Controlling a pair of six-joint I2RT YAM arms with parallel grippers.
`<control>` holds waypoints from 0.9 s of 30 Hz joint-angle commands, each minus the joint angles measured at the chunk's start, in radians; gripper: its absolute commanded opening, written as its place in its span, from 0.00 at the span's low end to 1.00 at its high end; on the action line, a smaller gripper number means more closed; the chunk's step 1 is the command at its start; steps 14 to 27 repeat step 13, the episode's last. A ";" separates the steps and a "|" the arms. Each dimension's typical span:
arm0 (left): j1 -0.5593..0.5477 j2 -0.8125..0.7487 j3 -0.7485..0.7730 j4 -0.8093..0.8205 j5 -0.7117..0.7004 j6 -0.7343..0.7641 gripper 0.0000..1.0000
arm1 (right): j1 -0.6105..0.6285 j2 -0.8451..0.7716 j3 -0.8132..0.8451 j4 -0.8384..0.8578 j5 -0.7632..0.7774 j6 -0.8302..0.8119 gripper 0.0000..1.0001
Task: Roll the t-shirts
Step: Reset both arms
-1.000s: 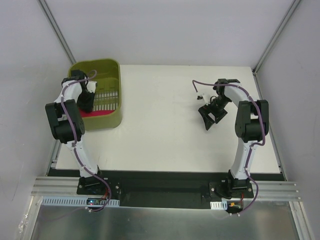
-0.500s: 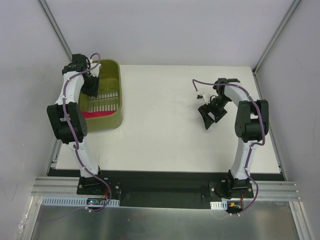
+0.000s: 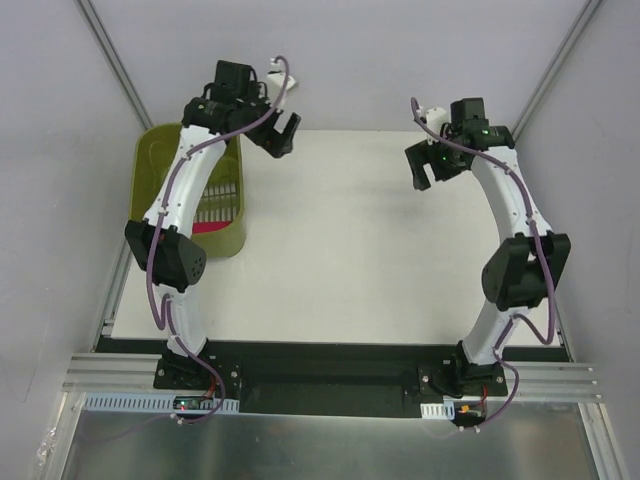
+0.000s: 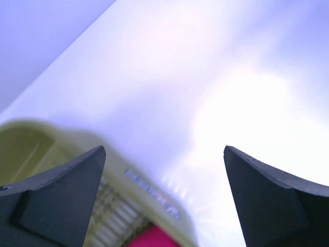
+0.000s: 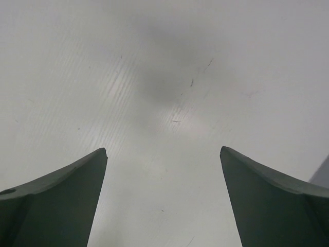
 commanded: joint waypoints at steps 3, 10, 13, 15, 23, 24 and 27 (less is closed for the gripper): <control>-0.165 0.023 0.041 -0.024 0.075 0.034 0.99 | 0.069 -0.228 -0.033 0.101 0.221 0.134 0.96; -0.234 0.072 0.035 -0.026 0.014 -0.066 0.99 | 0.112 -0.336 -0.117 0.104 0.234 0.068 0.96; -0.237 0.084 0.026 -0.026 -0.022 -0.136 0.99 | 0.113 -0.334 -0.108 0.103 0.226 0.074 0.96; -0.237 0.084 0.026 -0.026 -0.022 -0.136 0.99 | 0.113 -0.334 -0.108 0.103 0.226 0.074 0.96; -0.237 0.084 0.026 -0.026 -0.022 -0.136 0.99 | 0.113 -0.334 -0.108 0.103 0.226 0.074 0.96; -0.237 0.084 0.026 -0.026 -0.022 -0.136 0.99 | 0.113 -0.334 -0.108 0.103 0.226 0.074 0.96; -0.237 0.084 0.026 -0.026 -0.022 -0.136 0.99 | 0.113 -0.334 -0.108 0.103 0.226 0.074 0.96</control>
